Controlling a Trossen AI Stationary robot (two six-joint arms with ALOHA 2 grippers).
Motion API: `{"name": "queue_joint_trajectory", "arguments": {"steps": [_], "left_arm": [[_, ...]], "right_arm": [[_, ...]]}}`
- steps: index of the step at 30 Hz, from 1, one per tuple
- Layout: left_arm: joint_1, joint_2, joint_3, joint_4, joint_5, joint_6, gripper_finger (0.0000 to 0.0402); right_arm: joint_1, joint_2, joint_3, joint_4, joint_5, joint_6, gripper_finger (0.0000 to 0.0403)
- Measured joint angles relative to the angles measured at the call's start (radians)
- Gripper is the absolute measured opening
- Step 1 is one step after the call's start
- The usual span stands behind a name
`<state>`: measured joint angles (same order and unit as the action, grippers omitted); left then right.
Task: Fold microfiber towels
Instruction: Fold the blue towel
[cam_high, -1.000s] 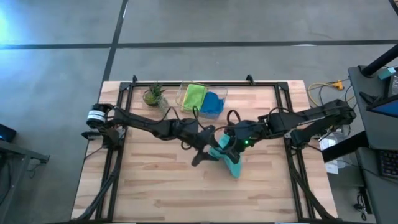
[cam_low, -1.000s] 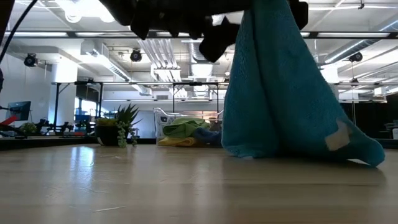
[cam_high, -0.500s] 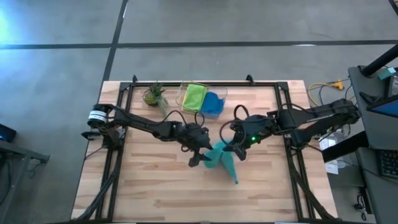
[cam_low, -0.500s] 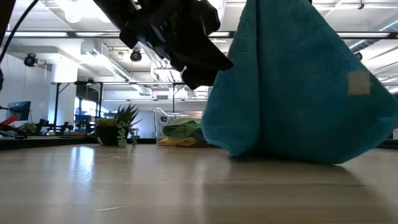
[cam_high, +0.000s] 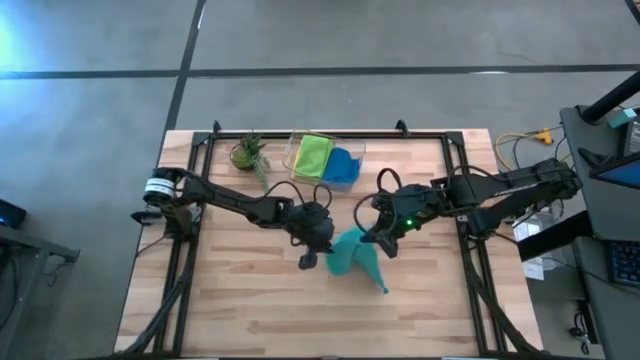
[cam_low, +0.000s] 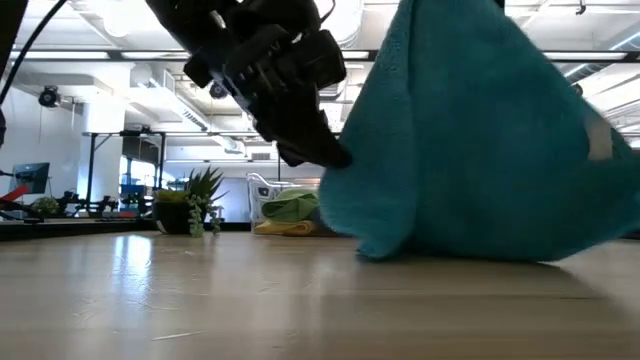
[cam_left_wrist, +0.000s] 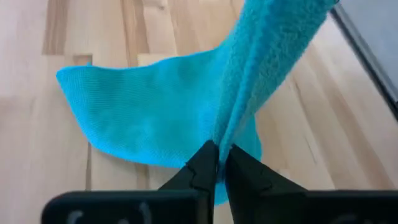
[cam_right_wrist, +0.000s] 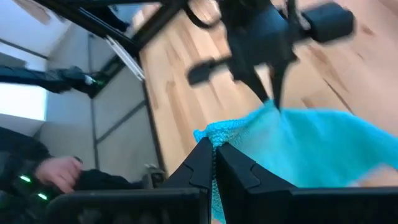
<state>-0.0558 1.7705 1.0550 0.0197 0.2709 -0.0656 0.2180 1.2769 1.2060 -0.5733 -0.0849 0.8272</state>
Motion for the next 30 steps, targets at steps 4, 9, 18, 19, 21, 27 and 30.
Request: {"name": "queue_joint_trajectory", "arguments": {"steps": [4,9,18,19,21,27,30], "left_arm": [[0.012,-0.058,0.000,-0.137,-0.055,0.050,0.0003],[0.045,-0.195,0.000,-0.341,-0.226,0.166,0.0001],[0.174,-0.491,0.030,-0.398,-0.479,0.211,0.0000],[0.191,-0.514,0.040,-0.400,-0.482,0.211,0.0000],[0.223,-0.546,0.068,-0.390,-0.459,0.193,0.0000],[0.372,-0.575,0.173,-0.317,0.028,-0.005,0.0000],[0.370,-0.567,0.231,-0.405,-0.009,0.000,0.0000]], "right_arm": [[0.000,0.000,0.000,-0.111,0.027,-0.036,0.0009],[-0.004,-0.008,0.000,-0.275,0.207,-0.148,0.0009],[-0.088,-0.070,0.041,-0.284,0.453,-0.381,0.0009],[-0.098,-0.072,0.055,-0.285,0.454,-0.407,0.0009],[-0.119,-0.072,0.092,-0.287,0.454,-0.455,0.0009],[-0.175,-0.067,0.191,-0.299,0.404,-0.515,0.0009],[-0.182,-0.066,0.221,-0.334,0.393,-0.510,0.0008]]}}
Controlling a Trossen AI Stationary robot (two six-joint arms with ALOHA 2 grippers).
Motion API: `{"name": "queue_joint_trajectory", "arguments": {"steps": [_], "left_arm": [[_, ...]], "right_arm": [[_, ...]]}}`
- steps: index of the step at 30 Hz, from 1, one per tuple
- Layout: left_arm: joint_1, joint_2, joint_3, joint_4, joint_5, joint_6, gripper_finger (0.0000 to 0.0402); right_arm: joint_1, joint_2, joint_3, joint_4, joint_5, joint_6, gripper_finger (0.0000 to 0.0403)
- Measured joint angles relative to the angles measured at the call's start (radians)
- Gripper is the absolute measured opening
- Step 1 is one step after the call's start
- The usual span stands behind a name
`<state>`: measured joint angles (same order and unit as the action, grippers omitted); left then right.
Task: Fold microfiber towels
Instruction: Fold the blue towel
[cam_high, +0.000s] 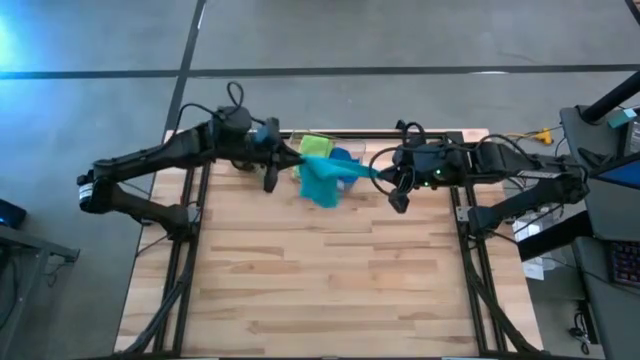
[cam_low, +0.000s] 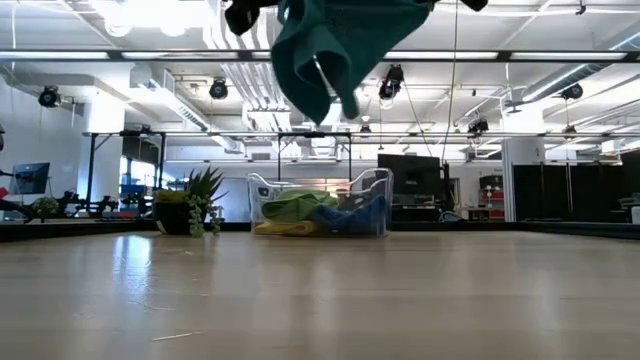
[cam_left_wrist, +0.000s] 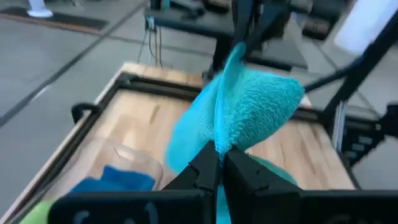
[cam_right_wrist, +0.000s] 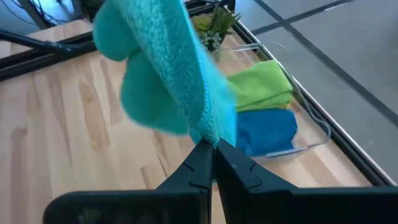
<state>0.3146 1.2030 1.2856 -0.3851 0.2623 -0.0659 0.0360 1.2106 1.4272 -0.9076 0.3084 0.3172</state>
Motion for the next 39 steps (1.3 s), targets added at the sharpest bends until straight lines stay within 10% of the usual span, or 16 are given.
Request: {"name": "queue_joint_trajectory", "arguments": {"steps": [11,18,25,39], "left_arm": [[-0.028,0.102,0.064,-0.167,0.462,-0.064,0.0000],[-0.095,0.184,0.223,-0.579,-0.056,-0.049,0.0000],[-0.130,0.261,0.323,-0.583,-0.040,0.040,0.0000],[-0.104,0.274,0.390,-0.625,-0.420,0.096,0.0000]], "right_arm": [[0.001,0.001,0.039,-0.124,-0.088,0.051,0.0008],[0.001,0.002,0.034,-0.147,-0.126,0.076,0.0008],[0.000,0.014,0.029,-0.167,-0.125,0.061,0.0008],[0.003,0.028,0.027,-0.122,0.141,-0.027,0.0008]]}}
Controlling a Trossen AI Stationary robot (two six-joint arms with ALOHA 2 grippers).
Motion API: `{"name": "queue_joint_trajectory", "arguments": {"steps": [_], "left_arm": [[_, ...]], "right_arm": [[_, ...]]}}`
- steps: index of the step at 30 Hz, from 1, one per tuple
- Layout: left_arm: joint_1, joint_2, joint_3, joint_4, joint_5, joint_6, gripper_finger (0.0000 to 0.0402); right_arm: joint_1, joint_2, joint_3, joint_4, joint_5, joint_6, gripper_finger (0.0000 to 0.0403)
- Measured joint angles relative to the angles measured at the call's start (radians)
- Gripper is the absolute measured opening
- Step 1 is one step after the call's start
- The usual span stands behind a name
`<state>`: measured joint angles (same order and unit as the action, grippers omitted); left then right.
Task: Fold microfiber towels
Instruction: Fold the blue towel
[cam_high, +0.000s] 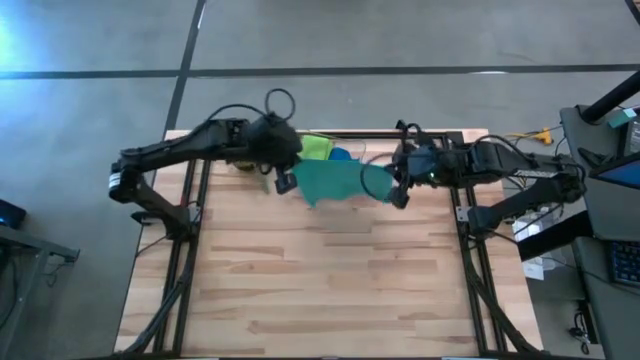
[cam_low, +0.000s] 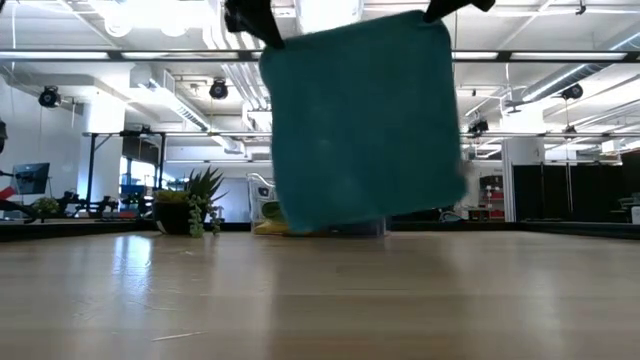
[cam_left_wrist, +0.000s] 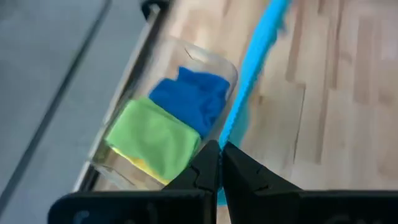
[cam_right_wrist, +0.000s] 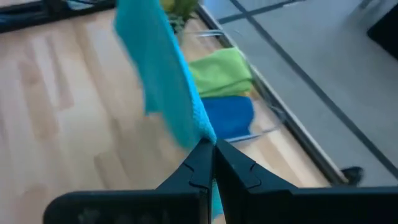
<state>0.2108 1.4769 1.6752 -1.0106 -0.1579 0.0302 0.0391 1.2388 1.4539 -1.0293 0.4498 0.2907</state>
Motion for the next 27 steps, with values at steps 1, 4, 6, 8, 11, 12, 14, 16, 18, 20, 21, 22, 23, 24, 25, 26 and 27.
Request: {"name": "queue_joint_trajectory", "arguments": {"steps": [1,4,6,8,11,12,14,16,18,20,21,22,23,24,25,26,27], "left_arm": [[-0.012,-0.022,0.000,-0.001,-0.015,-0.020,0.0000],[-0.083,-0.081,-0.018,-0.007,-0.015,-0.101,0.0000],[-0.149,-0.105,-0.059,-0.011,-0.001,-0.163,0.0000],[-0.228,-0.108,-0.123,-0.013,0.011,-0.230,0.0000],[-0.348,-0.094,-0.272,0.024,0.023,-0.348,0.0000],[-0.389,-0.086,-0.334,0.066,0.040,-0.389,0.0000],[-0.461,-0.064,-0.469,0.192,0.111,-0.468,0.0000],[-0.520,-0.039,-0.587,0.347,0.214,-0.542,0.0000],[-0.570,-0.016,-0.680,0.493,0.300,-0.621,0.0000],[-0.601,-0.001,-0.754,0.604,0.362,-0.706,0.0000],[-0.608,0.002,-0.785,0.664,0.390,-0.748,0.0000],[-0.613,0.000,-0.809,0.710,0.411,-0.778,0.0000],[-0.616,-0.005,-0.825,0.747,0.425,-0.797,0.0000],[-0.617,-0.007,-0.831,0.784,0.447,-0.807,0.0000],[-0.619,-0.008,-0.832,0.811,0.475,-0.807,0.0000],[-0.620,-0.011,-0.832,0.827,0.500,-0.806,0.0000],[-0.620,-0.013,-0.831,0.841,0.521,-0.798,0.0000]], "right_arm": [[0.027,0.000,-0.005,0.004,0.007,0.017,0.0008],[0.153,0.020,-0.056,0.027,0.065,0.095,0.0008],[0.242,0.039,-0.119,0.076,0.094,0.162,0.0008],[0.328,0.062,-0.199,0.156,0.104,0.240,0.0008],[0.435,0.118,-0.315,0.293,0.104,0.374,0.0008],[0.466,0.139,-0.350,0.340,0.103,0.423,0.0008],[0.525,0.188,-0.409,0.450,0.089,0.523,0.0008],[0.579,0.238,-0.451,0.558,0.062,0.612,0.0008],[0.623,0.297,-0.467,0.634,0.030,0.689,0.0008],[0.659,0.349,-0.466,0.691,-0.004,0.748,0.0008],[0.673,0.374,-0.459,0.708,-0.021,0.767,0.0008],[0.686,0.398,-0.445,0.726,-0.040,0.785,0.0008],[0.697,0.418,-0.427,0.734,-0.060,0.801,0.0008],[0.707,0.433,-0.409,0.731,-0.077,0.813,0.0008],[0.712,0.445,-0.390,0.723,-0.088,0.822,0.0008],[0.717,0.452,-0.372,0.715,-0.092,0.830,0.0008],[0.719,0.455,-0.357,0.697,-0.094,0.835,0.0008]]}}
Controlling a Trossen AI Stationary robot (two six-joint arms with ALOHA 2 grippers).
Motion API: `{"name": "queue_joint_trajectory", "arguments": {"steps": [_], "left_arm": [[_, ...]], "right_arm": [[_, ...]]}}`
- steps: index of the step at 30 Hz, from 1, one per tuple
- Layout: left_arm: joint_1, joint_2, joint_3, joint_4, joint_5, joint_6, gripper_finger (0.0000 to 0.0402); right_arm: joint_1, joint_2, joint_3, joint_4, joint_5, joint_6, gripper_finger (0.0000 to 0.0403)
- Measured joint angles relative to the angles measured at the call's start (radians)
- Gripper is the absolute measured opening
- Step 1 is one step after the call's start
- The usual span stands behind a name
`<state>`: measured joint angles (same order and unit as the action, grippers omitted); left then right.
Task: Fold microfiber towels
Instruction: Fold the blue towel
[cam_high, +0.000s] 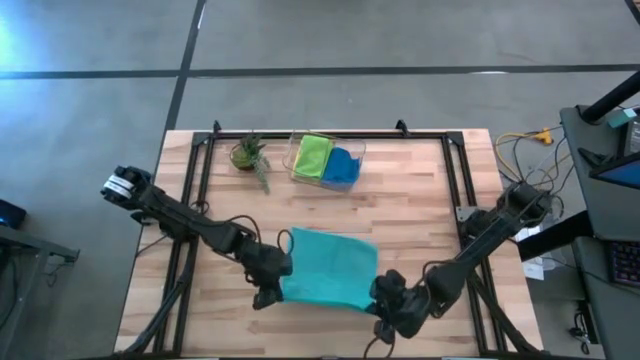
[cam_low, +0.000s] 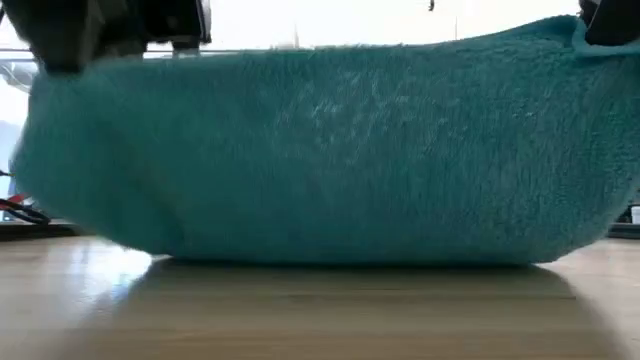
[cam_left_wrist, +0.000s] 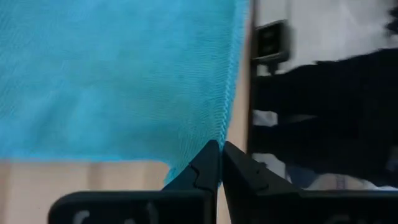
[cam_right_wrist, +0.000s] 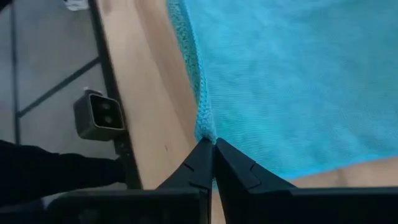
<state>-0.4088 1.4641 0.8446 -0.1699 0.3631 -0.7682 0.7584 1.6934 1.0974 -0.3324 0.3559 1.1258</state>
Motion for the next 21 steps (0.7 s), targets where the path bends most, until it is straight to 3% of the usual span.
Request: {"name": "queue_joint_trajectory", "arguments": {"steps": [9,16,21], "left_arm": [[0.028,-0.028,0.025,0.020,-0.017,0.097,0.0000],[0.058,-0.028,0.021,-0.057,-0.250,0.170,0.0000],[0.076,-0.028,0.021,-0.066,-0.346,0.263,0.0000]], "right_arm": [[0.001,-0.054,0.001,-0.054,-0.007,0.018,0.0008],[-0.013,-0.075,-0.093,-0.072,-0.010,0.126,0.0008],[-0.056,-0.101,-0.138,-0.083,-0.016,0.124,0.0008]]}}
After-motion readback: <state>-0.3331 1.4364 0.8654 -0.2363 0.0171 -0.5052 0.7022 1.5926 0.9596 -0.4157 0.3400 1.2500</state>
